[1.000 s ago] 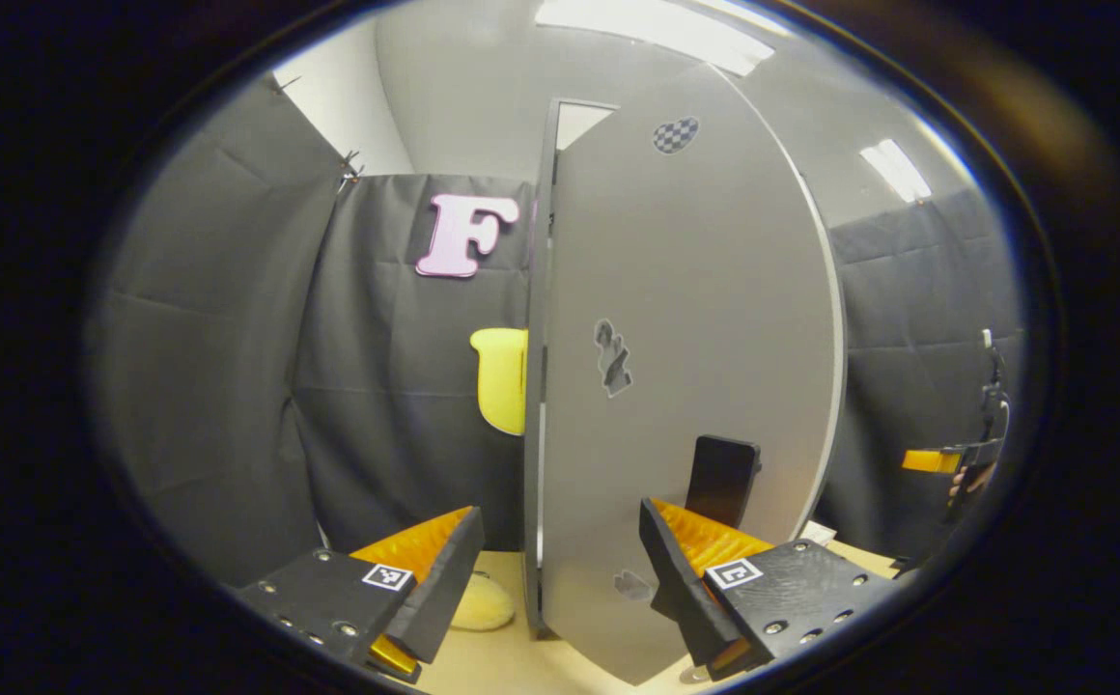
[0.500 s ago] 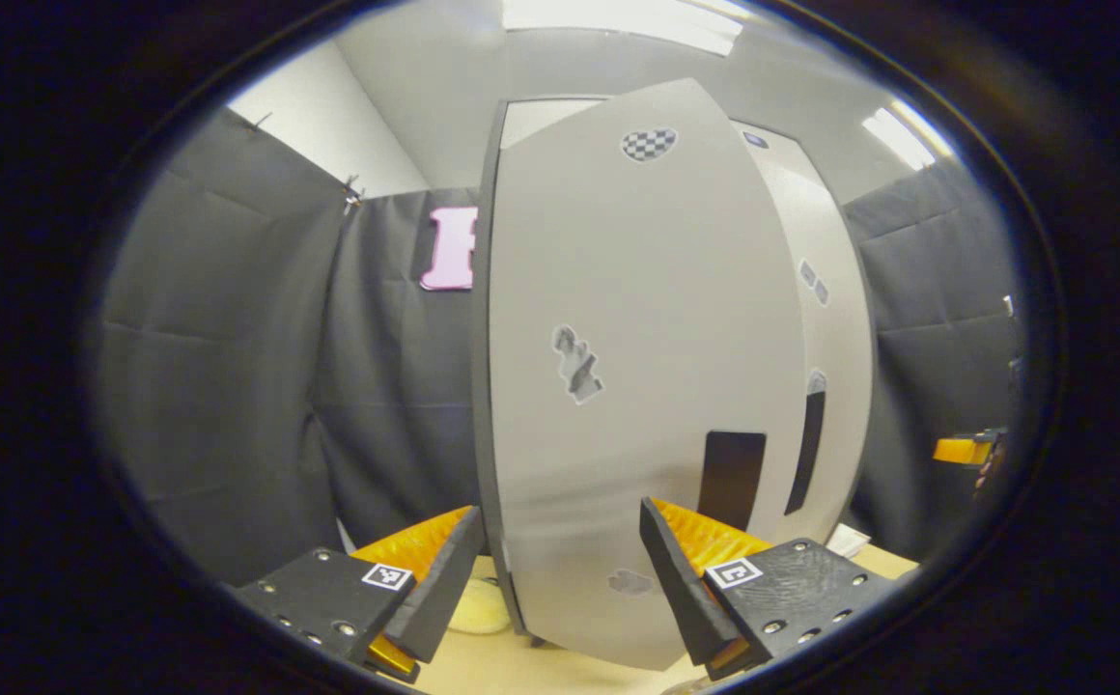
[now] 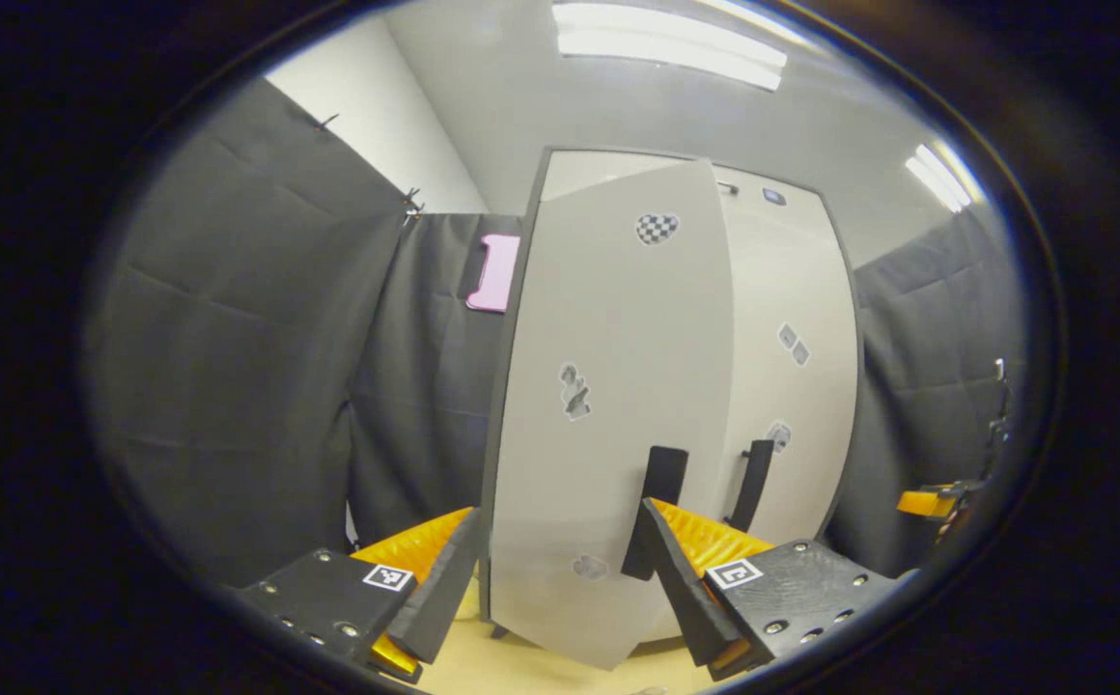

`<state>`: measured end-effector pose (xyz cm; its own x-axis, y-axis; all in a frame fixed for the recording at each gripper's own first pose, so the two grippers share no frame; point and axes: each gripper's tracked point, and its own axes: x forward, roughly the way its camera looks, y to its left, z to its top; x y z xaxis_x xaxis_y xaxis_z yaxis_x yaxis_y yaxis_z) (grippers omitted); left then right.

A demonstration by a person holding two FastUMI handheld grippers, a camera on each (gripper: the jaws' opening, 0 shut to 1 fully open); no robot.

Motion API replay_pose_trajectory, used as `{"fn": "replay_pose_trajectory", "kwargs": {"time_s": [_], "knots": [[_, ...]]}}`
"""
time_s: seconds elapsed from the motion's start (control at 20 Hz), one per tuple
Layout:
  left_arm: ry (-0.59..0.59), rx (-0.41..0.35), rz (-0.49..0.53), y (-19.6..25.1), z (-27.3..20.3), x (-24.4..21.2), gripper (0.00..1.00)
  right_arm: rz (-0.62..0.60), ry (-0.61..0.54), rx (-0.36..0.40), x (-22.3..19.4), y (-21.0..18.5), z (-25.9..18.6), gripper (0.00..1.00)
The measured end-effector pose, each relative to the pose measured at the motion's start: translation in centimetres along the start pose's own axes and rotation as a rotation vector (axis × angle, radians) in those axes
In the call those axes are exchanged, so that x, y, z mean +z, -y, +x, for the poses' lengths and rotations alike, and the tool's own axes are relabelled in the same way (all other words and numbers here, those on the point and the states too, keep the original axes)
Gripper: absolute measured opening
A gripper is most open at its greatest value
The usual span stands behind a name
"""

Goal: Grasp the bottle in the cabinet with the left hand and place it on the coaster, then close the right door with the right hand and the left door with the left hand.

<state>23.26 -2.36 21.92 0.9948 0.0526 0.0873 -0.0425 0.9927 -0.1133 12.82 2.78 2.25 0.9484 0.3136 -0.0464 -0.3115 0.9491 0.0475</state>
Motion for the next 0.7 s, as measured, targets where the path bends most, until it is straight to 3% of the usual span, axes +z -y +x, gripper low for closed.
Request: {"fn": "replay_pose_trajectory", "kwargs": {"time_s": [0.3,0.7], "knots": [[-0.01,0.041,0.018,-4.4,-5.0,0.7,0.94,0.022,0.023,0.011,1.0,-1.7,-1.5,0.98],[0.003,-0.031,0.023,-7.9,-8.8,-0.2,0.94,-0.001,0.015,-0.063,-1.1,-4.2,-4.7,0.98]]}}
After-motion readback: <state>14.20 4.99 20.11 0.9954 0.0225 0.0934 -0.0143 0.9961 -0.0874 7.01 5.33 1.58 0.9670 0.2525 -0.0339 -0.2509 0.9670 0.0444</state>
